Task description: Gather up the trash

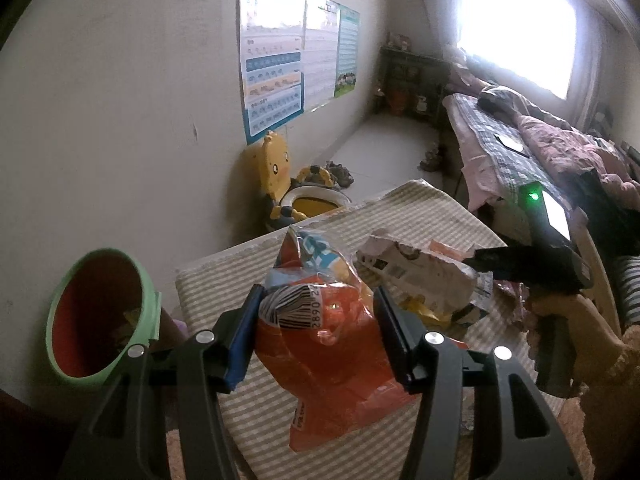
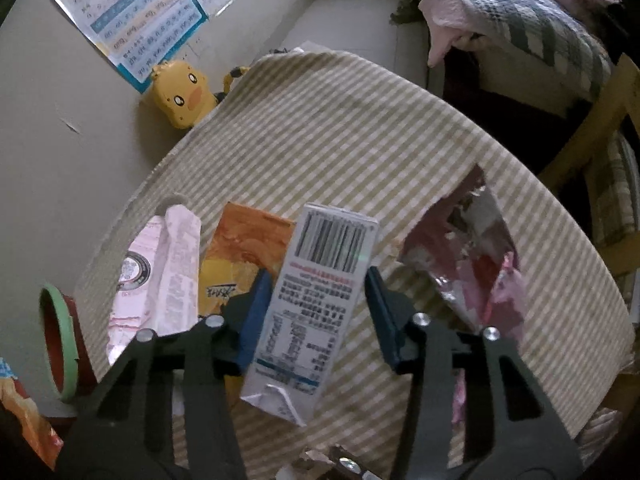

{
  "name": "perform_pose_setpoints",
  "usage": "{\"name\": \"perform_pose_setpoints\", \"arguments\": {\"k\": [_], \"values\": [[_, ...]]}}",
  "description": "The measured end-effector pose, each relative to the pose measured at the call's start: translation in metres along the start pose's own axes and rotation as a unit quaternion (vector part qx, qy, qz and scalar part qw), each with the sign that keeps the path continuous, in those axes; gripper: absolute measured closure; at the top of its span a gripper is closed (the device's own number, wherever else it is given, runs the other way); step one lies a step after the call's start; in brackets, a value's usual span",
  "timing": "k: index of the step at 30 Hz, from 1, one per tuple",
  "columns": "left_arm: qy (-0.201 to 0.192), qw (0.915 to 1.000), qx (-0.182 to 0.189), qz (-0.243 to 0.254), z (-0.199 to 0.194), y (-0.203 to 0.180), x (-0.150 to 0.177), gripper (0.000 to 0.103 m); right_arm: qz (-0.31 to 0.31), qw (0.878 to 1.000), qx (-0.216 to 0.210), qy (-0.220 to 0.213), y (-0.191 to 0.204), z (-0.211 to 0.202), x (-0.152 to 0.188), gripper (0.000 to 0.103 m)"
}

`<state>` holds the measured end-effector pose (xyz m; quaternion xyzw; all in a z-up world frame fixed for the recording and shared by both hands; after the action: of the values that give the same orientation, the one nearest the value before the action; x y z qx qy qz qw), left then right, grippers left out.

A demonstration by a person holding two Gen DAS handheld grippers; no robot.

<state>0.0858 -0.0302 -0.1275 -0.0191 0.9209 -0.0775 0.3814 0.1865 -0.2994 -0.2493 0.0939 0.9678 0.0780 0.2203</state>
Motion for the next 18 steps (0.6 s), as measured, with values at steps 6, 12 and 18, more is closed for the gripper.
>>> {"name": "perform_pose_setpoints", "arguments": {"k": [6, 12, 18], "values": [[-0.006, 1.0, 0.0, -0.008, -0.004, 0.004, -0.004, 0.05, -0.024, 0.998, -0.008, -0.059, 0.004, -0.051, 0.005, 0.062], [-0.026, 0.9995, -0.002, -0.016, -0.018, 0.011, -0.013, 0.05, -0.058, 0.989, -0.027, -0.136, 0.025, -0.123, 0.015, 0.062], [-0.051, 0.9985, -0.003, -0.021, -0.04, 0.017, -0.023, 0.05, -0.115, 0.969, -0.073, -0.206, 0.074, -0.189, 0.029, 0.062]]}}
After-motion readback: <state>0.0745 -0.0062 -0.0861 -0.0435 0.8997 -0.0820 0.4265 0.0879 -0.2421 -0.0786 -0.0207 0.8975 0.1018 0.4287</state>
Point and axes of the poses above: each gripper's, at about its wrist camera, not at the fingertips, and z roughly the way its jaws point, y to its left, x to its underside, the point moved 5 cm from there along z, roughly the way its jaws point, and after that the axes turned 10 degrees about -z, right-handed, at the moved point
